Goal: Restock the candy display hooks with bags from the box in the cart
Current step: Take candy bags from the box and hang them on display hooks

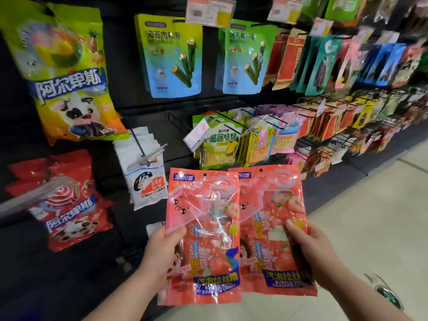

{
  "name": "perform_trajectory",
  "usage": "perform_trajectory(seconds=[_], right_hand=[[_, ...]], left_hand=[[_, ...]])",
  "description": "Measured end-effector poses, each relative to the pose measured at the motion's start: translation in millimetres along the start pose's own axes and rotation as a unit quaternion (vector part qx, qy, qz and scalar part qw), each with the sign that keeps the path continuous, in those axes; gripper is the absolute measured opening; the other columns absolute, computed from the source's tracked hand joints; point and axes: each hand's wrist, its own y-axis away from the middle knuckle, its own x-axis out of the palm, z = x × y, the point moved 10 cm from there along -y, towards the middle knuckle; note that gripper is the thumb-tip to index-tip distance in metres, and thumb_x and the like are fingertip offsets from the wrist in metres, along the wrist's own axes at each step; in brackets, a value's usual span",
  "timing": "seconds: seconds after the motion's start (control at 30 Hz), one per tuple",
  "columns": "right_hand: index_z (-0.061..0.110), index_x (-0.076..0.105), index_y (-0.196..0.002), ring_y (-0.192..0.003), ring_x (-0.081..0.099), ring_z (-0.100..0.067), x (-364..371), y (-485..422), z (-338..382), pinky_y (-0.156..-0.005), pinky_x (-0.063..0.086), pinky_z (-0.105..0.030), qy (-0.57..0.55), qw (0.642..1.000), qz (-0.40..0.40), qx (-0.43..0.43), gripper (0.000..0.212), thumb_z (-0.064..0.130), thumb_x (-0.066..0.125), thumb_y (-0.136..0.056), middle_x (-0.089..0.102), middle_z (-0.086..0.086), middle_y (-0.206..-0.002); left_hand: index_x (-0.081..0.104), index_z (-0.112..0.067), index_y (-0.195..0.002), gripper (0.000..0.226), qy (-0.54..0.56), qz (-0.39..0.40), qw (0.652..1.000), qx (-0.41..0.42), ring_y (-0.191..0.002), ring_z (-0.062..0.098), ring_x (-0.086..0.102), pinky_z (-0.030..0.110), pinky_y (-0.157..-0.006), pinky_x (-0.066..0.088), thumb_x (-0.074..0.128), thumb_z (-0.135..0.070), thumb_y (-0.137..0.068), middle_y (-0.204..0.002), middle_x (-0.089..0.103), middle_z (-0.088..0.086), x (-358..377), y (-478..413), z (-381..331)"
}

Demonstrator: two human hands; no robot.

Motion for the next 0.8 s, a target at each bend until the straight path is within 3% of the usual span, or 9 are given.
perform_trajectory(seconds=[0.07,0.2,0.33,0.43,0.57,0.63,0.73,0.8], right_hand=[[0.004,0.063,-0.104,-0.079,0.072,-0.036,13,-20,-1,-0.071,0.06,-0.045,0.011,1.0,0.021,0.006,0.022,0.022,0.06,-0.091,0.075,-0.018,-0.089],[0.007,0.063,-0.104,-0.08,0.073,-0.034,41,-61,-4,-0.077,0.058,-0.047,0.019,0.997,0.076,0.013,0.02,0.023,0.06,-0.091,0.076,-0.014,-0.089],[0.009,0.064,-0.105,-0.087,0.072,-0.035,62,-106,-10,-0.085,0.055,-0.054,0.035,0.991,0.128,0.016,0.021,0.023,0.061,-0.09,0.075,-0.015,-0.094],[0.014,0.068,-0.099,-0.09,0.071,-0.037,75,-139,-17,-0.087,0.053,-0.057,0.042,0.987,0.156,0.005,0.015,0.022,0.062,-0.088,0.075,-0.014,-0.094],[0.017,0.069,-0.1,-0.088,0.07,-0.038,95,-171,-23,-0.084,0.054,-0.059,0.038,0.981,0.193,-0.008,0.016,0.021,0.061,-0.087,0.076,-0.013,-0.091],[0.019,0.068,-0.104,-0.09,0.07,-0.039,107,-184,-23,-0.083,0.053,-0.06,0.032,0.975,0.219,-0.015,0.024,0.023,0.063,-0.082,0.075,-0.012,-0.093],[0.023,0.073,-0.09,-0.091,0.07,-0.037,127,-196,-21,-0.083,0.054,-0.058,0.026,0.967,0.249,-0.037,0.021,0.031,0.071,-0.071,0.075,-0.012,-0.091],[0.026,0.074,-0.086,-0.089,0.071,-0.033,141,-200,-19,-0.08,0.057,-0.052,0.02,0.959,0.277,-0.054,0.032,0.045,0.082,-0.061,0.075,-0.011,-0.091]], left_hand=[[0.068,-0.008,-0.097,0.012,0.006,-0.029,1.0,0.0,-0.085,0.033,0.07,0.042,-0.078,0.054,0.056,-0.011,-0.094,-0.087,0.074,0.015,-11,-7,1],[0.069,-0.013,-0.099,0.011,0.021,-0.093,0.995,-0.015,-0.094,0.034,0.068,0.052,-0.092,0.05,0.061,-0.016,-0.091,-0.095,0.074,0.012,-25,-18,7],[0.069,-0.013,-0.102,0.014,0.044,-0.142,0.989,-0.013,-0.092,0.031,0.07,0.05,-0.09,0.052,0.06,-0.015,-0.092,-0.093,0.076,0.011,-23,-27,7],[0.07,-0.016,-0.097,0.012,0.072,-0.174,0.982,-0.015,-0.087,0.029,0.071,0.044,-0.083,0.053,0.06,-0.015,-0.092,-0.087,0.077,0.008,-17,-35,14],[0.073,-0.017,-0.095,0.012,0.114,-0.202,0.972,-0.027,-0.094,0.034,0.07,0.055,-0.096,0.047,0.063,-0.017,-0.087,-0.092,0.077,0.009,-9,-47,27],[0.076,-0.016,-0.089,0.014,0.143,-0.217,0.966,-0.016,-0.088,0.037,0.072,0.054,-0.09,0.05,0.063,-0.013,-0.085,-0.089,0.076,0.013,-7,-53,32],[0.078,-0.02,-0.08,0.016,0.17,-0.255,0.952,0.02,-0.076,0.03,0.074,0.047,-0.082,0.052,0.065,-0.015,-0.071,-0.085,0.076,0.013,-10,-59,33],[0.078,-0.021,-0.076,0.016,0.18,-0.28,0.942,0.04,-0.069,0.025,0.074,0.044,-0.078,0.052,0.065,-0.014,-0.071,-0.08,0.076,0.011,-13,-60,34]])
